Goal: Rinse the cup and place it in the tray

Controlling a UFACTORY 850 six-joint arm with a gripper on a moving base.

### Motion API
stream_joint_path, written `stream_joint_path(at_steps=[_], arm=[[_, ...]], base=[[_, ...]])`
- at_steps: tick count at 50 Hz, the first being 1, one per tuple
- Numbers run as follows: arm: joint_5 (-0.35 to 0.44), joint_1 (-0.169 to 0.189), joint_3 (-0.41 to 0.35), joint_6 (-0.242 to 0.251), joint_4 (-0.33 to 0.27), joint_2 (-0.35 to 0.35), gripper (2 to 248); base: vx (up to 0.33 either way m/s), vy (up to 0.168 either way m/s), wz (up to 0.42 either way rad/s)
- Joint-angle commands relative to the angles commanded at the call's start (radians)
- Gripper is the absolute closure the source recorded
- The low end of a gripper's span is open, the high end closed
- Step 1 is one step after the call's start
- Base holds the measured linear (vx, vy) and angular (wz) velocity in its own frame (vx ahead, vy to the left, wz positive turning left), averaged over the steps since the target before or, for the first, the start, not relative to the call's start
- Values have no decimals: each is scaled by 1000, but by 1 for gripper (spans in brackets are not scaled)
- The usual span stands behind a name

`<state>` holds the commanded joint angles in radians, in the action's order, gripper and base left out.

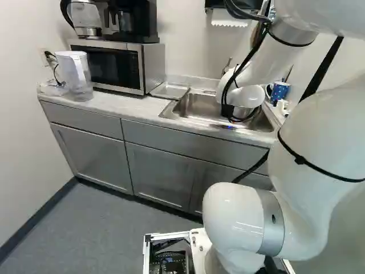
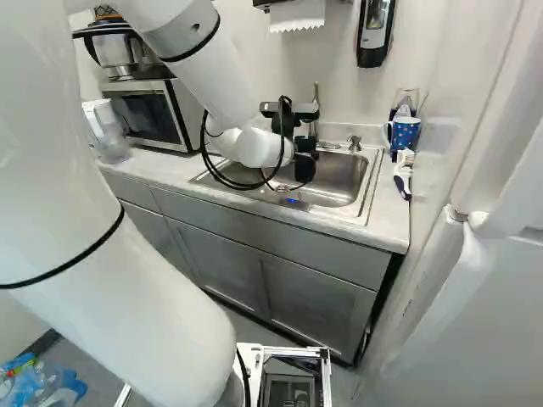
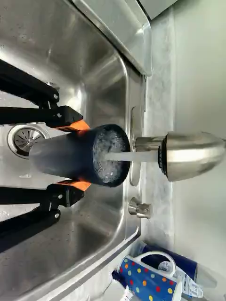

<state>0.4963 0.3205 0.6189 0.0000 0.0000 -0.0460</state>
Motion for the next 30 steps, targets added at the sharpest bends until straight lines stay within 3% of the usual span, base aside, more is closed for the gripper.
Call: stream_joint_path(at_steps=[30], arm=[[0, -90, 12, 0, 0, 12, 129]], base=[[0, 0, 0]])
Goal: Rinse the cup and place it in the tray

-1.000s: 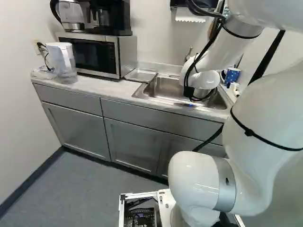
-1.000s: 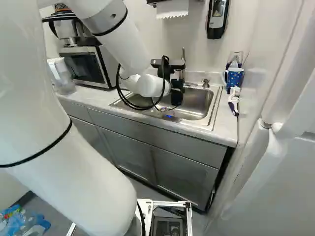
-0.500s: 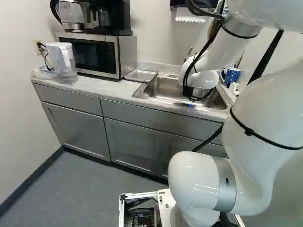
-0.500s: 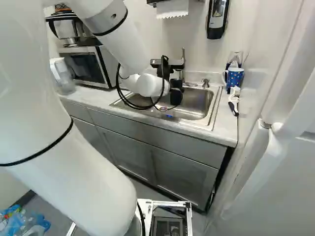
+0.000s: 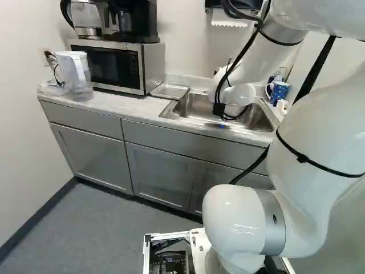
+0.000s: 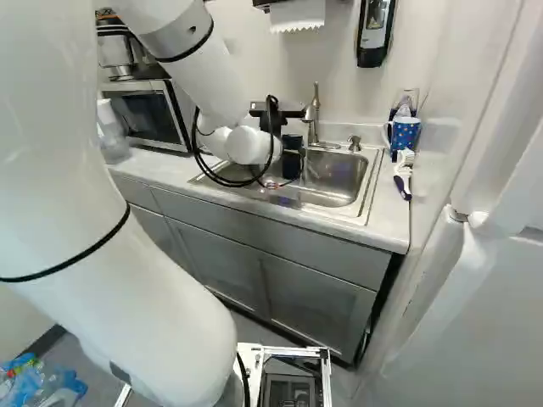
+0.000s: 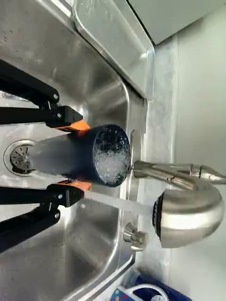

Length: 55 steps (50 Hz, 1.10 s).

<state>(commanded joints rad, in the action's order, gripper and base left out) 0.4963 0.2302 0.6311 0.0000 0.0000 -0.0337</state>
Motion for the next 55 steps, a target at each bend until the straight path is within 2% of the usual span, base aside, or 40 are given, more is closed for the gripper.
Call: stream_joint_path(at_steps=[22, 55], arm=[[0, -57, -4, 0, 0, -33, 129], [-16, -93, 38, 0, 0, -66, 129]], base=[[0, 0, 0], [0, 0, 0]])
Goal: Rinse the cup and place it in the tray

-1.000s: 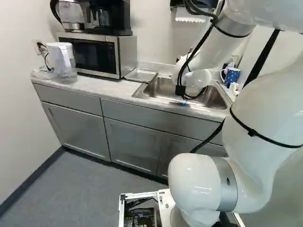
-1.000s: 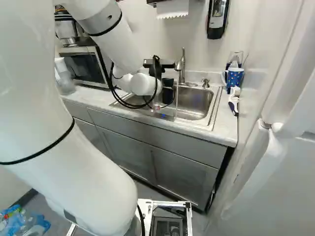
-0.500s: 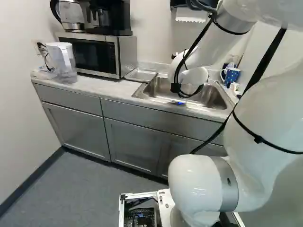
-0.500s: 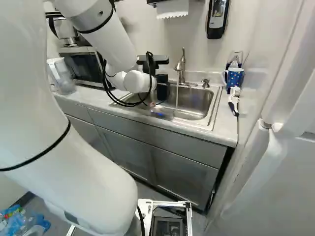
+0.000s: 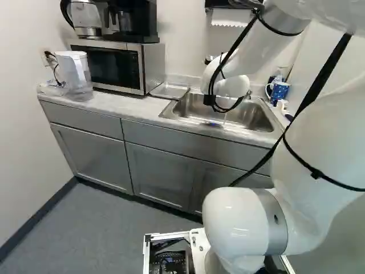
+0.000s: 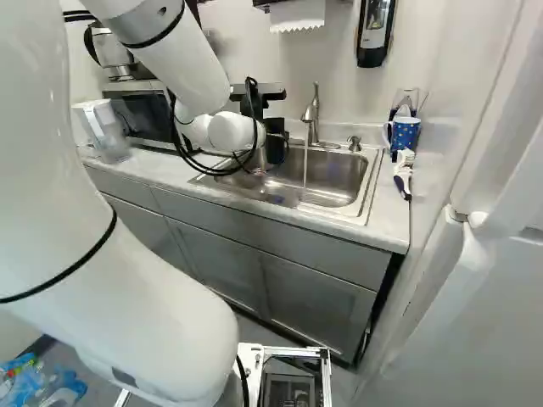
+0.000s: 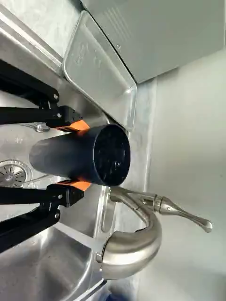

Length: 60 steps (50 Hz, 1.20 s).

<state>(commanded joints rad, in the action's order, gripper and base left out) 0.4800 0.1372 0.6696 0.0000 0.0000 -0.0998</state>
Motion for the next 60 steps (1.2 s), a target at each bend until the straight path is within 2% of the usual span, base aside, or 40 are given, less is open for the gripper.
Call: stream_joint_path(at_steps=[30, 60], arm=[[-91, -20, 39, 0, 0, -29, 129], [-175, -21, 63, 0, 0, -75, 129]], base=[[0, 0, 0], [0, 0, 0]])
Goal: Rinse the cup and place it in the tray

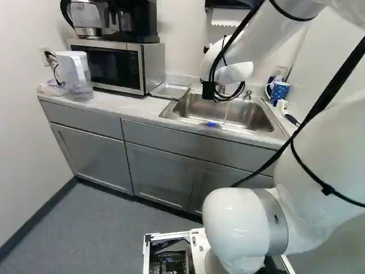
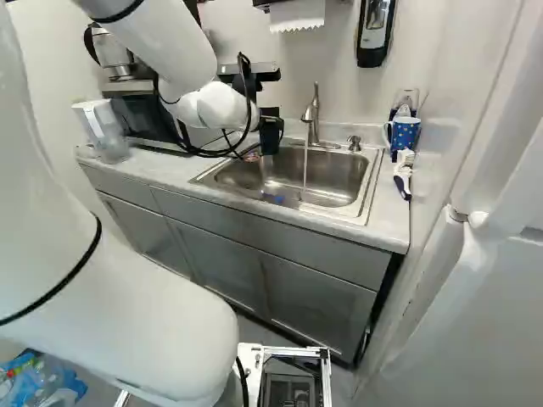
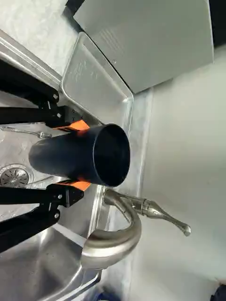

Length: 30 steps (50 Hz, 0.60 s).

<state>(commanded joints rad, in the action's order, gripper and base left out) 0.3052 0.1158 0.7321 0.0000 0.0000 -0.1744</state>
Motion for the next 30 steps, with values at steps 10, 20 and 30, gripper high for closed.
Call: stream_joint_path(at_steps=[10, 20, 30], arm=[[-1, 0, 4, 0, 0, -8, 129], [-1, 0, 4, -58, 0, -8, 129], [-1, 0, 4, -158, 0, -8, 129]], base=[[0, 0, 0], [0, 0, 0], [0, 0, 0]])
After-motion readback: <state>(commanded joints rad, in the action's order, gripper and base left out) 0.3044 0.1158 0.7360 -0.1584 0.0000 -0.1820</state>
